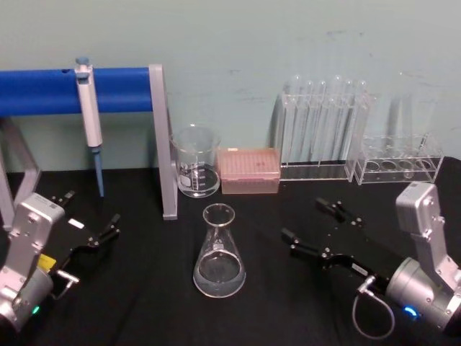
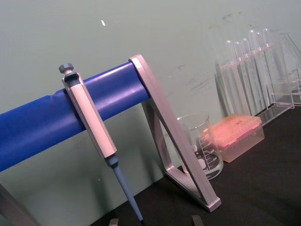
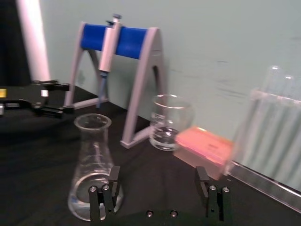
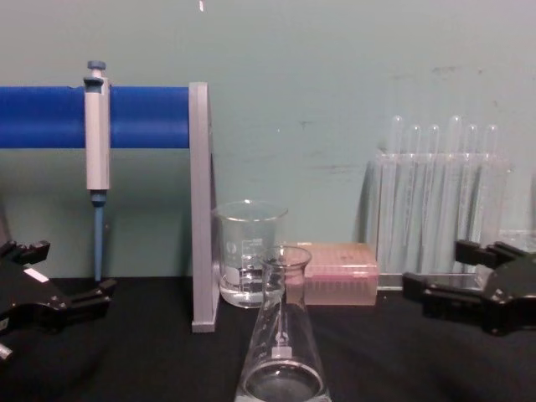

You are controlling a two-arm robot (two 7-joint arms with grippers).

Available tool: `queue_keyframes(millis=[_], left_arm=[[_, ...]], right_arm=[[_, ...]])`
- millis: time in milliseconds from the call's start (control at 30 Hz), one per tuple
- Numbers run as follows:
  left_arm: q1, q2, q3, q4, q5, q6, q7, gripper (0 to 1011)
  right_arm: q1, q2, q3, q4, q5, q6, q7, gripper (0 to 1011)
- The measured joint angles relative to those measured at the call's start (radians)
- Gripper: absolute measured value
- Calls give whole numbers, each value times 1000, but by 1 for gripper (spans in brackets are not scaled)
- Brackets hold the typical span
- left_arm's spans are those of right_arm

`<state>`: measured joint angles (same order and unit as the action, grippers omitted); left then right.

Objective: Grasp the erlenmeyer flask with one hand, shake it three times, then place it back.

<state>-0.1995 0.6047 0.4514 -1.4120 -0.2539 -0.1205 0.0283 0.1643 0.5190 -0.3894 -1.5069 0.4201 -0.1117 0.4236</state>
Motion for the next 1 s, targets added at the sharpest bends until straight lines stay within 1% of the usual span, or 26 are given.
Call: queue_keyframes(millis=[167, 333, 633, 700, 800, 1000], left_arm=[[0, 0, 0, 0, 0, 0, 0, 1001], [0, 0, 0, 0, 0, 0, 0, 1001], [0, 0, 0, 0, 0, 0, 0, 1001], [0, 0, 0, 0, 0, 0, 0, 1001], [0, 0, 0, 0, 0, 0, 0, 1001], [0, 0, 0, 0, 0, 0, 0, 1001]], right_arm=[[26, -17, -16, 27, -2, -10, 58, 1000], [51, -34, -28, 52, -11, -19, 103, 1000], [115, -71, -62, 125, -17, -37, 188, 1000], [119, -73, -64, 129, -17, -38, 193, 1000], [142, -85, -76, 157, -12, -44, 217, 1000], [175, -102, -95, 200, -5, -53, 248, 1000]])
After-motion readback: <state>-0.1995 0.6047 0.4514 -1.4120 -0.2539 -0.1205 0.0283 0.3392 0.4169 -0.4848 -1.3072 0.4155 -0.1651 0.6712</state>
